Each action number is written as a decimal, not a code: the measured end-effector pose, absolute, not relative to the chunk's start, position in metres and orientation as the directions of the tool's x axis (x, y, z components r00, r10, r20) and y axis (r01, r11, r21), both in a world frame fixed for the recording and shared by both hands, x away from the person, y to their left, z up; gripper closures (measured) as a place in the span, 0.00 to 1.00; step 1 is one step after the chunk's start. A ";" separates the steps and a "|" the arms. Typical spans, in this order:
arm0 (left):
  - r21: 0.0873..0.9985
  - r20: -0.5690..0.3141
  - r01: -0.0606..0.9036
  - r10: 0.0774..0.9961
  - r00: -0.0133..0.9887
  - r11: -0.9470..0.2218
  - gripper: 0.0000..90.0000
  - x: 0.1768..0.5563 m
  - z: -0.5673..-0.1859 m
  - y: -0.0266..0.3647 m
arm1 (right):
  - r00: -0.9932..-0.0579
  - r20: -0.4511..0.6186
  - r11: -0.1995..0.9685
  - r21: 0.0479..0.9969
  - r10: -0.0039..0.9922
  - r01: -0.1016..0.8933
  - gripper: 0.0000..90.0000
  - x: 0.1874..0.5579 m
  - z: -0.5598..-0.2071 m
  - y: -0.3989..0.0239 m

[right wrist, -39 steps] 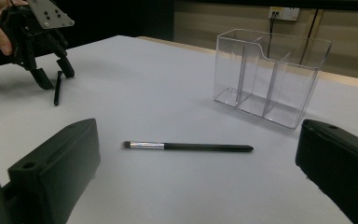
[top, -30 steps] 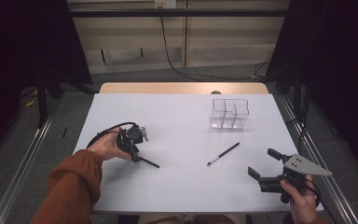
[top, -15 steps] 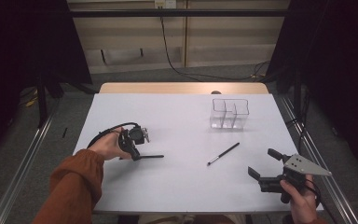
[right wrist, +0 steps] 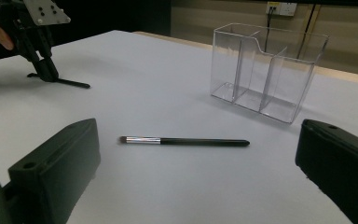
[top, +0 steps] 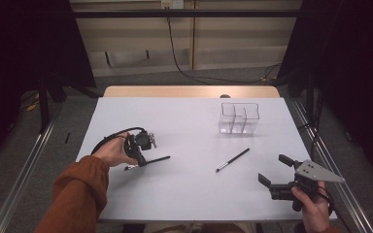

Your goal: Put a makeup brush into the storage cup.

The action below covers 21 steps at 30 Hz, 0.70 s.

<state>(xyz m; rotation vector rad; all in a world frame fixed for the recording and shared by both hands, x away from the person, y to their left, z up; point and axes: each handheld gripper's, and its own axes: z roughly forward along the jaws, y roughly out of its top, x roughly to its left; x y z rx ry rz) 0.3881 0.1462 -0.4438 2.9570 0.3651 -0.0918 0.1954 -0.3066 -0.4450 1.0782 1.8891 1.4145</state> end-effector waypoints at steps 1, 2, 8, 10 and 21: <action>0.145 -0.073 0.239 0.231 0.970 -0.960 0.94 0.389 -0.443 0.146 | -0.535 0.040 0.131 0.952 0.844 0.277 0.00 0.196 -0.445 -0.307; 0.149 -0.072 0.241 0.233 0.970 -0.959 0.94 0.389 -0.443 0.147 | -0.535 0.040 0.131 0.952 0.844 0.278 0.00 0.196 -0.445 -0.307; 0.172 -0.098 0.268 0.255 0.962 -0.948 0.94 0.390 -0.442 0.151 | -0.533 0.043 0.128 0.952 0.845 0.279 0.00 0.196 -0.445 -0.307; 0.177 -0.101 0.279 0.264 0.959 -0.944 0.94 0.390 -0.442 0.153 | -0.532 0.044 0.127 0.951 0.845 0.280 0.00 0.196 -0.445 -0.307; 0.297 -0.125 0.355 0.332 0.935 -0.886 0.94 0.390 -0.432 0.166 | -0.530 0.043 0.127 0.952 0.847 0.279 0.00 0.196 -0.445 -0.307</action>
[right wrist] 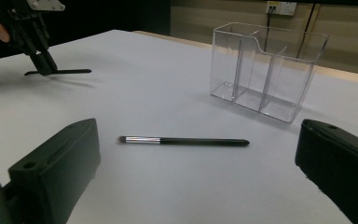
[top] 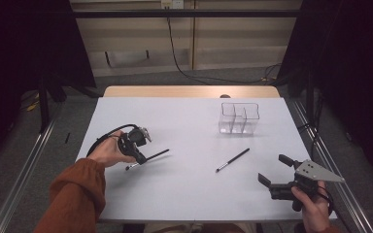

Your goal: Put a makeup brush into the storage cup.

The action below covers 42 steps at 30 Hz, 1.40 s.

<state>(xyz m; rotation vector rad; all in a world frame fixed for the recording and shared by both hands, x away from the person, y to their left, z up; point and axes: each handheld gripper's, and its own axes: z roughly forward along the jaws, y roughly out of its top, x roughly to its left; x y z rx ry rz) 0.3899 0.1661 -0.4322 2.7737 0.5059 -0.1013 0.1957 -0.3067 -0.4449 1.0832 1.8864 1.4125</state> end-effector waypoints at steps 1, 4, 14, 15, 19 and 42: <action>0.318 -0.129 0.360 0.336 0.933 -0.877 0.94 0.390 -0.430 0.168 | -0.530 0.043 0.127 0.952 0.847 0.280 0.00 0.196 -0.445 -0.307; 0.366 -0.132 0.375 0.351 0.927 -0.852 0.94 0.389 -0.425 0.172 | -0.531 0.043 0.126 0.952 0.847 0.279 0.00 0.196 -0.445 -0.307; 0.509 -0.142 0.406 0.391 0.909 -0.759 0.94 0.384 -0.411 0.176 | -0.528 0.042 0.127 0.952 0.848 0.278 0.00 0.196 -0.445 -0.307; 0.525 -0.148 0.414 0.399 0.905 -0.744 0.94 0.383 -0.410 0.178 | -0.527 0.042 0.126 0.952 0.849 0.278 0.00 0.196 -0.445 -0.307; 0.584 -0.150 0.425 0.423 0.894 -0.692 0.94 0.381 -0.407 0.185 | -0.527 0.042 0.126 0.952 0.849 0.278 0.00 0.196 -0.445 -0.307; 0.833 -0.166 0.398 0.513 0.842 -0.383 0.94 0.364 -0.398 0.206 | -0.529 0.042 0.125 0.953 0.847 0.277 0.00 0.196 -0.445 -0.307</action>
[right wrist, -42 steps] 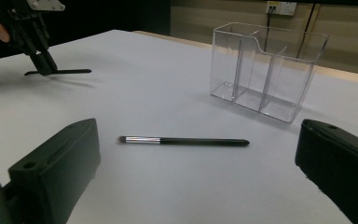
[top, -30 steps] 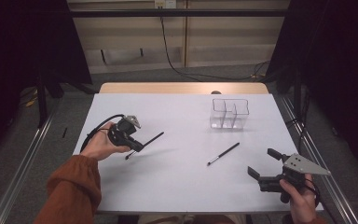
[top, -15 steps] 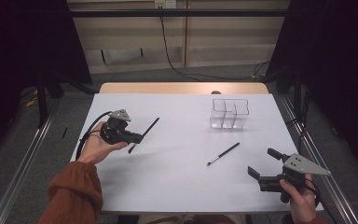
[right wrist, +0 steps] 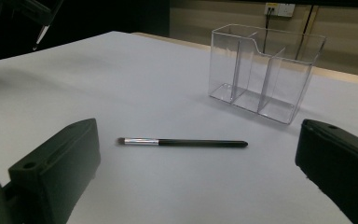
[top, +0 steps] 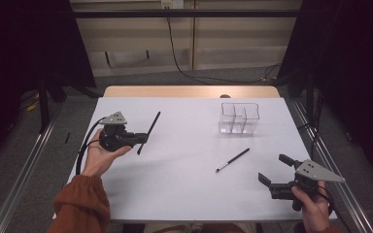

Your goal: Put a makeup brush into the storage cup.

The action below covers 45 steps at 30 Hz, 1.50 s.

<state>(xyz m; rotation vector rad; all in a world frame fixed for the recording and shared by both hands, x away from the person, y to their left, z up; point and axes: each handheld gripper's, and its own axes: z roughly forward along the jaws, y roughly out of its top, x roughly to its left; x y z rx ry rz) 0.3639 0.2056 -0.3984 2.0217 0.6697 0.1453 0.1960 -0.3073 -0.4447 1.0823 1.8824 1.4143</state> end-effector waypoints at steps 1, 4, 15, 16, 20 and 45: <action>0.839 -0.167 0.397 0.519 0.839 -0.372 0.93 0.363 -0.398 0.206 | -0.530 0.042 0.125 0.953 0.847 0.276 0.00 0.196 -0.445 -0.307; 0.853 -0.166 0.386 0.517 0.840 -0.353 0.94 0.360 -0.398 0.207 | -0.528 0.044 0.123 0.953 0.848 0.277 0.00 0.196 -0.445 -0.307; 0.872 -0.194 0.375 0.482 0.855 -0.314 0.93 0.345 -0.401 0.201 | -0.535 0.039 0.128 0.954 0.844 0.272 0.00 0.196 -0.444 -0.306; 0.874 -0.194 0.368 0.469 0.862 -0.316 0.94 0.343 -0.400 0.198 | -0.536 0.041 0.128 0.953 0.843 0.274 0.00 0.196 -0.444 -0.305; 0.876 -0.208 0.370 0.448 0.870 -0.311 0.94 0.341 -0.399 0.192 | -0.536 0.042 0.125 0.954 0.843 0.273 0.00 0.197 -0.445 -0.306; 0.868 -0.192 0.325 0.350 0.917 -0.375 0.94 0.325 -0.394 0.143 | -0.547 0.051 0.121 0.954 0.836 0.273 0.00 0.199 -0.445 -0.305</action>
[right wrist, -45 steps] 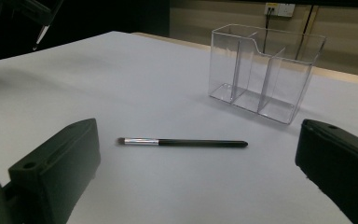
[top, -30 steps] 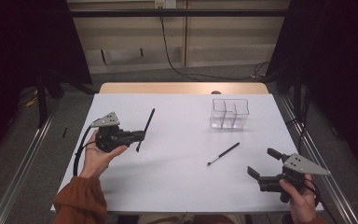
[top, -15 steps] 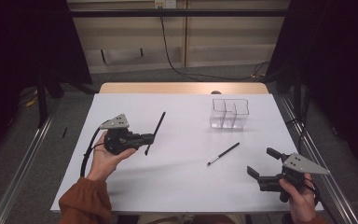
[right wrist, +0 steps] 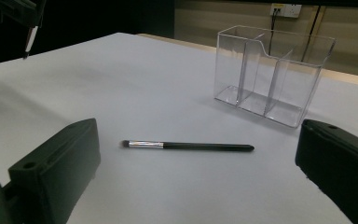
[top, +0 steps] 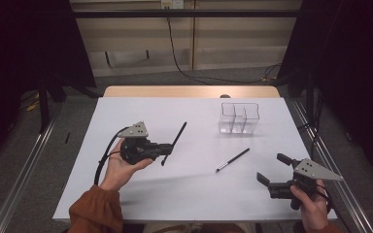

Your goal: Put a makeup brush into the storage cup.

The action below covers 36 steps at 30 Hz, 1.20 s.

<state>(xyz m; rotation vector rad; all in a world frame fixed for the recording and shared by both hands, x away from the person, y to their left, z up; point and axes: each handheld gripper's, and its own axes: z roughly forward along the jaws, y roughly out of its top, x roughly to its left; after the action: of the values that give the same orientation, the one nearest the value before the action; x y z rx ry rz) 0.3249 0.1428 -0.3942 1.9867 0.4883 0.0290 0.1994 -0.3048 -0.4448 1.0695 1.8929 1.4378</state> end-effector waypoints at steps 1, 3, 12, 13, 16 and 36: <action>0.868 -0.192 0.324 0.346 0.918 -0.378 0.94 0.325 -0.394 0.141 | -0.548 0.050 0.121 0.955 0.835 0.272 0.00 0.199 -0.445 -0.305; 0.867 -0.190 0.317 0.333 0.924 -0.384 0.94 0.324 -0.393 0.136 | -0.548 0.051 0.121 0.955 0.835 0.272 0.00 0.200 -0.445 -0.304; 0.860 -0.185 0.296 0.287 0.940 -0.416 0.94 0.318 -0.387 0.118 | -0.554 0.050 0.123 0.955 0.831 0.271 0.00 0.200 -0.444 -0.303; 0.858 -0.184 0.293 0.280 0.942 -0.422 0.94 0.317 -0.387 0.115 | -0.554 0.052 0.122 0.955 0.831 0.272 0.00 0.200 -0.444 -0.303; 0.852 -0.182 0.283 0.258 0.949 -0.441 0.94 0.316 -0.387 0.109 | -0.553 0.052 0.121 0.954 0.831 0.273 0.00 0.200 -0.445 -0.304; 0.733 -0.173 0.251 0.185 0.968 -0.631 0.94 0.314 -0.376 0.080 | -0.563 0.053 0.127 0.953 0.824 0.276 0.00 0.199 -0.445 -0.302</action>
<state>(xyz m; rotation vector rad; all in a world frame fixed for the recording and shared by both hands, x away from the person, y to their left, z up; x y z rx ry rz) 0.3141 0.0796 -0.3763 2.2700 0.3041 -0.1017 0.1993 -0.3022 -0.4449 1.0582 1.9131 1.4464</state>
